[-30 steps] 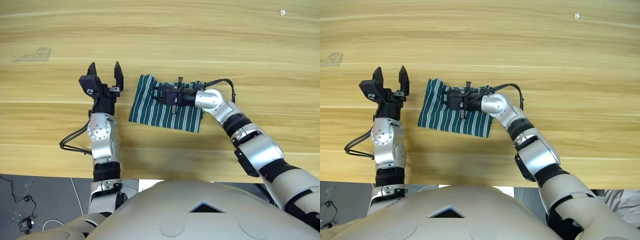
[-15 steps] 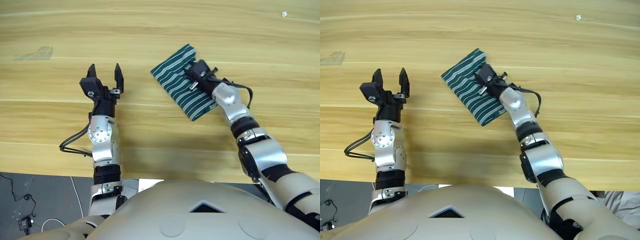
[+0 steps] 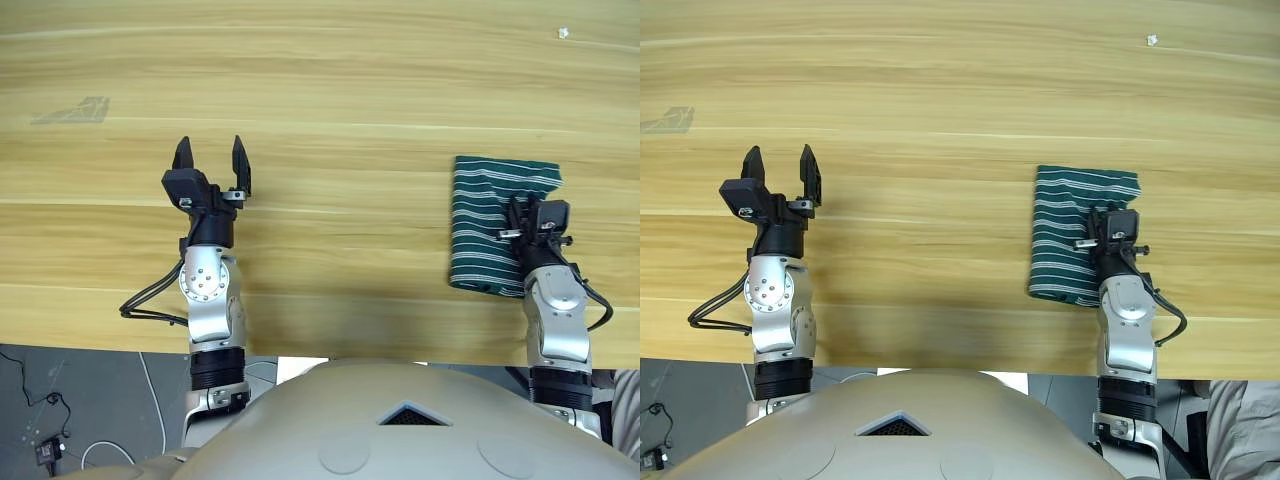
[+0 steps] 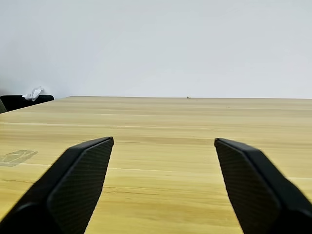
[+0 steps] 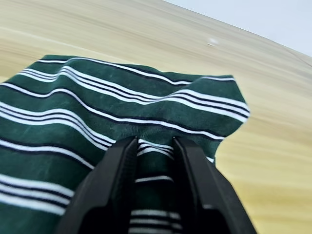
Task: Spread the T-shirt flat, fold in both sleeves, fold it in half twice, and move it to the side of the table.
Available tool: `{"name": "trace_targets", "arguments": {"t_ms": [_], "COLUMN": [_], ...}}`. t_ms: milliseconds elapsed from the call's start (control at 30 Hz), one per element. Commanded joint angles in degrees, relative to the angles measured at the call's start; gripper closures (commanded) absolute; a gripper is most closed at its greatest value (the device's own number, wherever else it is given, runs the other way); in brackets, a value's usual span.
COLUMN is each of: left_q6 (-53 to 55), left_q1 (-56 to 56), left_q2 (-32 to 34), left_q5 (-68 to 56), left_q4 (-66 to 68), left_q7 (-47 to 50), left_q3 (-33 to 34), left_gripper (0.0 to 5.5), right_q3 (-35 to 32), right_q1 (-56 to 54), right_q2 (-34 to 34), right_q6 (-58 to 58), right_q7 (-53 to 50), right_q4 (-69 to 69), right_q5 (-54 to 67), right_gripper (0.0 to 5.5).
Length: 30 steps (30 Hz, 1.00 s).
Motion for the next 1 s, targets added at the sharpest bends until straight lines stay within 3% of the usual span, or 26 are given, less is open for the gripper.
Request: {"name": "trace_targets", "arguments": {"t_ms": [33, 267, 400, 567, 633, 767, 833, 1000], "left_q6": [0.4, -1.3, -0.1, 0.0, -2.0, -0.6, -0.6, -1.1], "left_q1": [0.1, -1.3, -3.0, -5.0, -5.0, -6.9, -8.6, -8.2], "left_q2": [0.4, 1.3, 0.4, 0.0, 3.6, 11.3, 12.8, 2.4], "left_q5": [1.1, 2.0, 0.7, 1.8, 6.2, 3.4, 3.6, 4.3], "left_q4": [0.3, 2.4, -1.2, -1.6, -1.1, -2.1, -3.1, -6.6], "left_q7": [0.3, -0.3, -0.5, -0.2, 0.3, -1.0, -1.3, 1.4], "left_q3": [-0.1, -0.1, -0.8, -2.1, -0.9, 8.0, 8.5, -1.6], "left_gripper": [1.66, 1.66, 1.66, 1.66, 1.66, 1.66, 1.66, 1.66], "right_q3": [-1.3, 5.0, 5.9, 6.9, 6.4, 7.1, 7.7, 7.3], "right_q1": [-1.6, -14.9, -23.2, -22.0, -21.1, -20.7, -20.8, -20.6], "right_q2": [3.1, 4.0, 8.5, 13.1, 13.5, 14.0, 14.1, 13.8], "right_q6": [-3.9, -22.9, -29.5, -39.2, -40.9, -43.0, -43.7, -44.4], "right_q7": [-3.0, 5.8, 6.2, 5.3, 4.5, 3.8, 3.6, 2.5], "right_q4": [-0.8, -1.6, 4.8, 14.6, 14.8, 16.0, 16.7, 17.8], "right_q5": [1.4, 5.6, 8.9, 7.5, 7.1, 5.8, 5.2, 4.3], "right_gripper": [4.15, 4.15, 4.15, 4.15, 4.15, 4.15, 4.15, 4.15]}}
